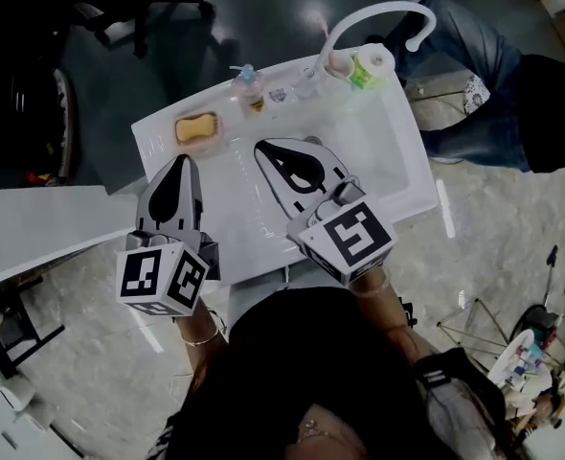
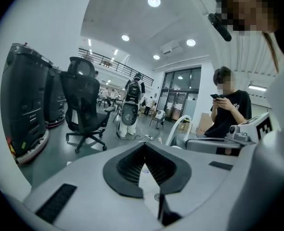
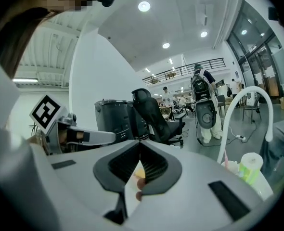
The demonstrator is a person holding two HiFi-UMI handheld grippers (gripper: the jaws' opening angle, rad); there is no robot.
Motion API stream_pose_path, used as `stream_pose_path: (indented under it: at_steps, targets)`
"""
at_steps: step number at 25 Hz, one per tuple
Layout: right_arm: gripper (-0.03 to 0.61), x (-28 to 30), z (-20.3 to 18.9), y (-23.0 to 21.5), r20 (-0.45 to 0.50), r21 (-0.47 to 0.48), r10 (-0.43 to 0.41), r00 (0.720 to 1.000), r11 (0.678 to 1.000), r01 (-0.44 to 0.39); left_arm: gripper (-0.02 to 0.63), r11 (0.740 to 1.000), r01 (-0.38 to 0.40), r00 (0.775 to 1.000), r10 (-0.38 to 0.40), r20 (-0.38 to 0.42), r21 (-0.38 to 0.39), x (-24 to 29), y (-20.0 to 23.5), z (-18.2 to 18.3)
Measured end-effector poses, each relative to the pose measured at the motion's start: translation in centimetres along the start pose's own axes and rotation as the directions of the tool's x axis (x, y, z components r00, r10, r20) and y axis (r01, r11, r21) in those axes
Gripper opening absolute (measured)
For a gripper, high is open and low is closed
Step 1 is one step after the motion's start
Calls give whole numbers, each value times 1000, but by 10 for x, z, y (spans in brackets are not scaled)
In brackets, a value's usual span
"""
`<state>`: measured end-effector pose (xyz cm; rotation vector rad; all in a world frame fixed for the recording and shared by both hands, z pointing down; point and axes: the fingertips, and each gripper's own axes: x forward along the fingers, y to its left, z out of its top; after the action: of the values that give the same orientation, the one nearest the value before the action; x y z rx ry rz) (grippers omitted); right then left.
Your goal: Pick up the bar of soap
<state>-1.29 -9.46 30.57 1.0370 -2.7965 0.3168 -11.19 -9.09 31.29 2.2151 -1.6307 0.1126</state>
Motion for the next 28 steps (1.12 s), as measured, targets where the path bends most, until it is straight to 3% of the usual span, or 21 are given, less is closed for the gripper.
stream_pose_path:
  at_steps: [14, 28]
  targets:
    - [9, 85, -43, 4, -144, -114, 3, 990, 993, -19, 8, 998, -36, 994, 30, -106, -55, 21, 84, -34]
    - [11, 149, -89, 13, -326, -227, 75, 943, 961, -155, 8, 990, -74, 988, 56, -144, -122, 31, 138, -57]
